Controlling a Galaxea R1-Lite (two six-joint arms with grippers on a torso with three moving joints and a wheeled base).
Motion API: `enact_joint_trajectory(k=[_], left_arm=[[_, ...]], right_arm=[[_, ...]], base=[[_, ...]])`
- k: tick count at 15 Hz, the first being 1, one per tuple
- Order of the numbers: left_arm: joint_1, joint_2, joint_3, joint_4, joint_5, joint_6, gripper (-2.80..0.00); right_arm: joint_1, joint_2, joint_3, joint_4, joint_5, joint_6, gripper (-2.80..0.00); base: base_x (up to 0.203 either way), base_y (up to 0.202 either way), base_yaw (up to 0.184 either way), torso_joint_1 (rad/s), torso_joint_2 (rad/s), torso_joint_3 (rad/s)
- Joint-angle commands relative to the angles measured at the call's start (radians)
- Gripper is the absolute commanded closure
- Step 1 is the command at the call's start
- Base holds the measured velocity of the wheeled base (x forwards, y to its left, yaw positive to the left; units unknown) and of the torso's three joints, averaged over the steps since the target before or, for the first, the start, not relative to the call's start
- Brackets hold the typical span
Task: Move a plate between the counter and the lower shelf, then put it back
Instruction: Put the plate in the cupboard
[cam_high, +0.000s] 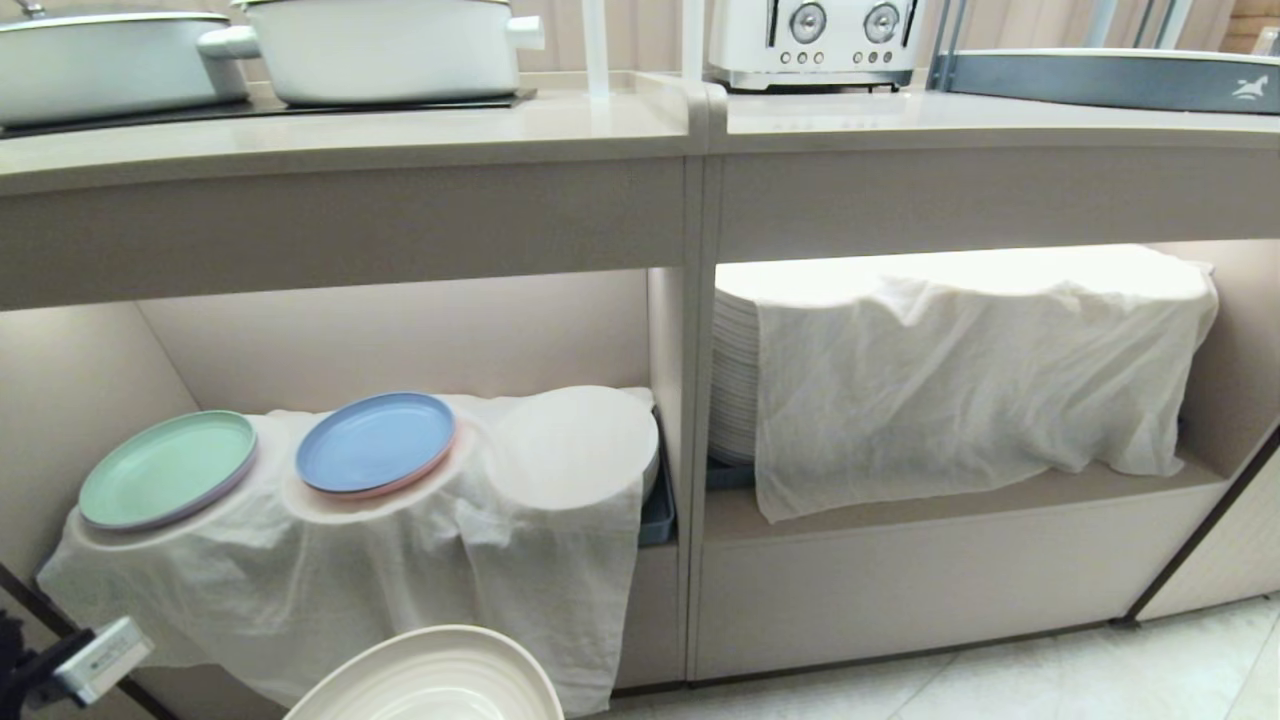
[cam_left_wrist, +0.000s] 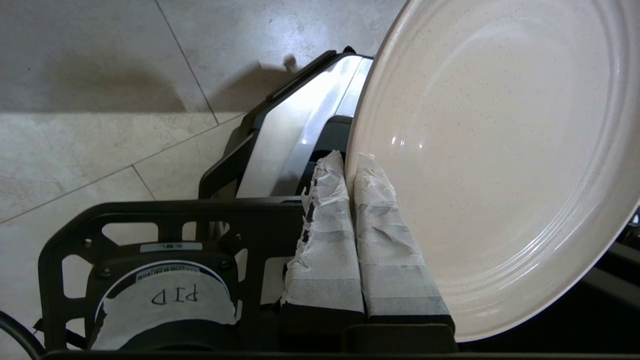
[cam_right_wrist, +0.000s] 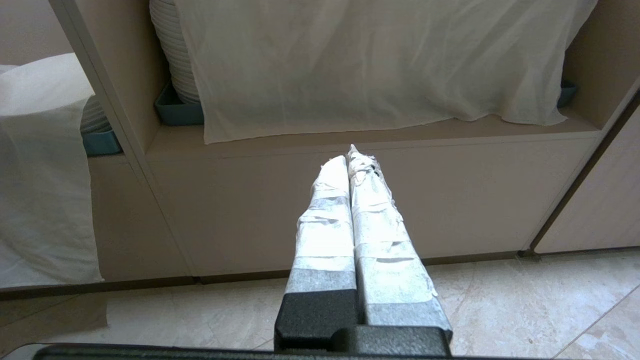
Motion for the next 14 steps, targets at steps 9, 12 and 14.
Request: enact_joint_trajectory(k=[9,12,14], left_arm=[[-0.021,0.334,-0.091,-0.256,0.025,-0.187,0.0],[-0.11,0.469,-0.124,-0.363,0.12,-0.337,0.0],[-0.174,0.57,-0.221,-0.389,0.183,-0.461,0.0]], right_arm=[[0.0,0.0,0.0,0.0,0.0,0.0,0.0],[0.0,0.0,0.0,0.0,0.0,0.0,0.0],[0.0,0.0,0.0,0.0,0.0,0.0,0.0]], base=[[0.0,0.0,0.0,0.0,0.0,0.0],[0.0,0.0,0.0,0.0,0.0,0.0],[0.0,0.0,0.0,0.0,0.0,0.0]])
